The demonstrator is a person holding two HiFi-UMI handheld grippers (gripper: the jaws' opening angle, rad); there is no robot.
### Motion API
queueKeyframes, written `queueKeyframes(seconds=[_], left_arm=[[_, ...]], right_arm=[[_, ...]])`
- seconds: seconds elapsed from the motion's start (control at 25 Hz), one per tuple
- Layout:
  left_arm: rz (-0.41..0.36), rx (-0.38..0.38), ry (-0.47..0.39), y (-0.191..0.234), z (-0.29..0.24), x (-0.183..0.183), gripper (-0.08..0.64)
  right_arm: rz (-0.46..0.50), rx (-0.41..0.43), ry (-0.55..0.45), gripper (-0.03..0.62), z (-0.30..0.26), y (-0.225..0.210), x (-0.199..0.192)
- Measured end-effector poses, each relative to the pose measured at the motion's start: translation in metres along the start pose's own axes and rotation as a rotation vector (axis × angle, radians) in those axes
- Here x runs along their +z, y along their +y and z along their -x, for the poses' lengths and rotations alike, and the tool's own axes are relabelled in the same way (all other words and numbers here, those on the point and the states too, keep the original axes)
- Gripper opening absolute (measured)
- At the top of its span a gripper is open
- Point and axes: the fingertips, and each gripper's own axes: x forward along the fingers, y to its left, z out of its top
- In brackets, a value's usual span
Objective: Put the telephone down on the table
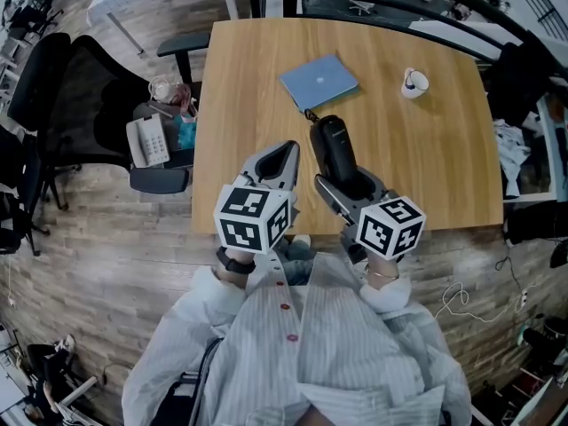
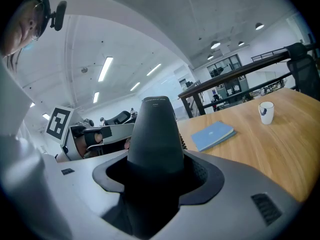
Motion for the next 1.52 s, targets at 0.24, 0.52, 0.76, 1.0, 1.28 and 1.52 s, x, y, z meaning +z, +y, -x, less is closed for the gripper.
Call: queueKeyframes(seconds=[0.24, 0.52, 0.76, 1.0, 1.28, 1.52], left_arm=[[0.017, 0.008, 0.023, 0.008, -0.001, -0.008, 0.009], [0.021, 0.017, 0.072, 0.014, -0.005, -0.025, 0.009], [0.04, 0.016, 0.112, 0.033, -0.01, -0.043, 0.009], [0.04, 0.019, 0.16, 0.05, -0.012, -0.063, 0.009], [0.056, 0.034, 0.197, 0.068, -0.016, -0.083, 0.009], [0.068, 0.038, 0.239, 0.08, -0.022, -0.105, 0.009]], right_arm=[[-0.007, -0.004, 0.028, 0.29, -0.009, -0.002, -0.009], [-0.039, -0.002, 0.067, 0.29, -0.019, -0.006, -0.025], [-0.072, -0.025, 0.089, 0.29, -0.041, -0.018, -0.038], [-0.092, -0.058, 0.103, 0.29, -0.051, -0.029, -0.049], [-0.108, -0.091, 0.143, 0.29, -0.064, -0.045, -0.07], [-0.121, -0.091, 0.183, 0.29, -0.08, -0.05, -0.088]])
